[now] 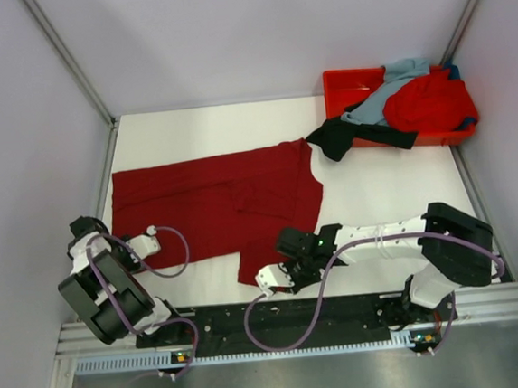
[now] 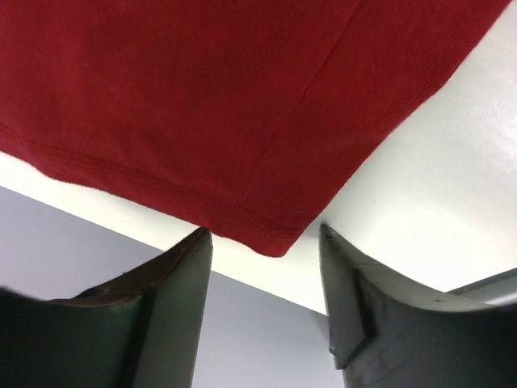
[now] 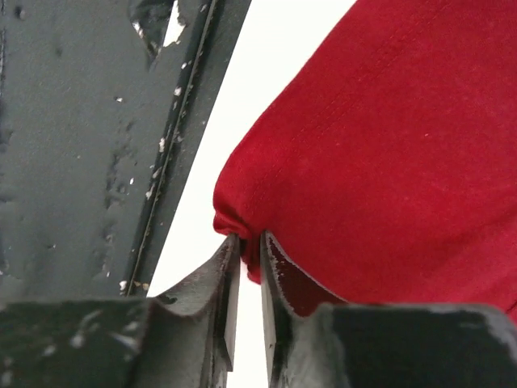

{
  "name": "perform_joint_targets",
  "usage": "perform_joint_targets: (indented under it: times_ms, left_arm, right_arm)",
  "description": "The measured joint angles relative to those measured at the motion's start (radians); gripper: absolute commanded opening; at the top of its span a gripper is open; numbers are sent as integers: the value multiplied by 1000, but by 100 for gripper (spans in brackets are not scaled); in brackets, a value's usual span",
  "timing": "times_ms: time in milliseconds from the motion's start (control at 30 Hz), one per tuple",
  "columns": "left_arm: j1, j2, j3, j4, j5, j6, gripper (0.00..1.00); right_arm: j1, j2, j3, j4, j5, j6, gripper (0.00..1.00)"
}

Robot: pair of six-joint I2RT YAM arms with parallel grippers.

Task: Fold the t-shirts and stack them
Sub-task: Grap the side of the flattened tshirt closest away from the robot with both arms

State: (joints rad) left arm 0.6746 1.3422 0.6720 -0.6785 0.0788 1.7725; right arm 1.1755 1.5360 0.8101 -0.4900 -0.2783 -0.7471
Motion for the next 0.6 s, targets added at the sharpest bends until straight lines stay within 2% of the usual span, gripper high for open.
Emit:
perform_joint_targets:
  times_ms: [33, 67, 100, 333, 600]
  left_arm:
    - [0, 7, 0, 5, -10, -3, 31]
    - [0, 15, 1, 8, -19, -7, 9]
    - [0, 22, 1, 12, -25, -10, 0]
    - [1, 21, 38, -22, 24, -49, 0]
    - [1, 16, 219, -50, 150, -166, 0]
  right_arm:
    - [0, 6, 6, 3, 3, 3, 0]
    - [0, 10, 9, 4, 6, 3, 0]
    - [0, 11, 11, 7, 9, 6, 0]
    - [-27, 10, 26, -13, 22, 58, 0]
    - [-256, -75, 141, -11, -6, 138, 0]
